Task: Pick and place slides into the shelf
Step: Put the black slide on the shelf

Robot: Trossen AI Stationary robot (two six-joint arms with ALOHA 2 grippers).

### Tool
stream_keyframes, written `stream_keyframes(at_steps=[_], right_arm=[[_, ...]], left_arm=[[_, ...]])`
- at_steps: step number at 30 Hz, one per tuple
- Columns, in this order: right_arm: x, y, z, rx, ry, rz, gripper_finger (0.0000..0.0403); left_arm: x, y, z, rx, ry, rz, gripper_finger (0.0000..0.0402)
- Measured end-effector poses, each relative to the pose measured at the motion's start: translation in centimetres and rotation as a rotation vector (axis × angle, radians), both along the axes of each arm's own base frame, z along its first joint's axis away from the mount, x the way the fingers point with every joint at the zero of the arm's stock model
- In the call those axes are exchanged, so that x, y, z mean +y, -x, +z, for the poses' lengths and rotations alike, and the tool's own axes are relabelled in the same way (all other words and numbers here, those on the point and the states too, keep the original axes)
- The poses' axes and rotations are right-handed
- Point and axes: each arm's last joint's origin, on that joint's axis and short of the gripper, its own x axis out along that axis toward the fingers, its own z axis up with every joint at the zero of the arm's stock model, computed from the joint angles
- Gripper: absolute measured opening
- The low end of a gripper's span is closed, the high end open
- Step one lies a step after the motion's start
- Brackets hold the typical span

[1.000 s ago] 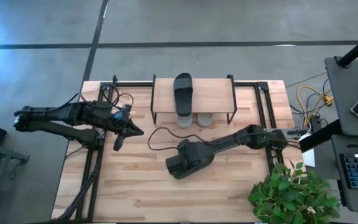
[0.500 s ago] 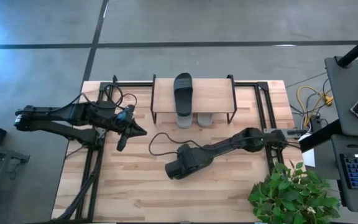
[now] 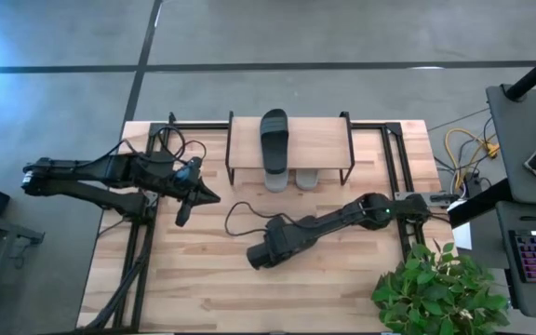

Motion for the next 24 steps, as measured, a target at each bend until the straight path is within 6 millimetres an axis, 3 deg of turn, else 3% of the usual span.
stream_keyframes(at_steps=[8, 17, 24], right_arm=[[-0.2, 0.1, -0.5, 0.001, 0.05, -0.009, 0.0163], [-0.4, 0.7, -1.9, 0.064, 0.067, 0.039, 0.0112], [-0.3, 0.8, -1.9, 0.065, 0.093, 0.054, 0.0062]], left_arm=[[0.0, 0.0, 0.0, 0.001, 0.0, 0.0, 0.0002], [0.0, 0.0, 0.0, -0.001, 0.004, 0.001, 0.0002], [0.0, 0.1, 0.0, -0.002, 0.005, 0.002, 0.0002]])
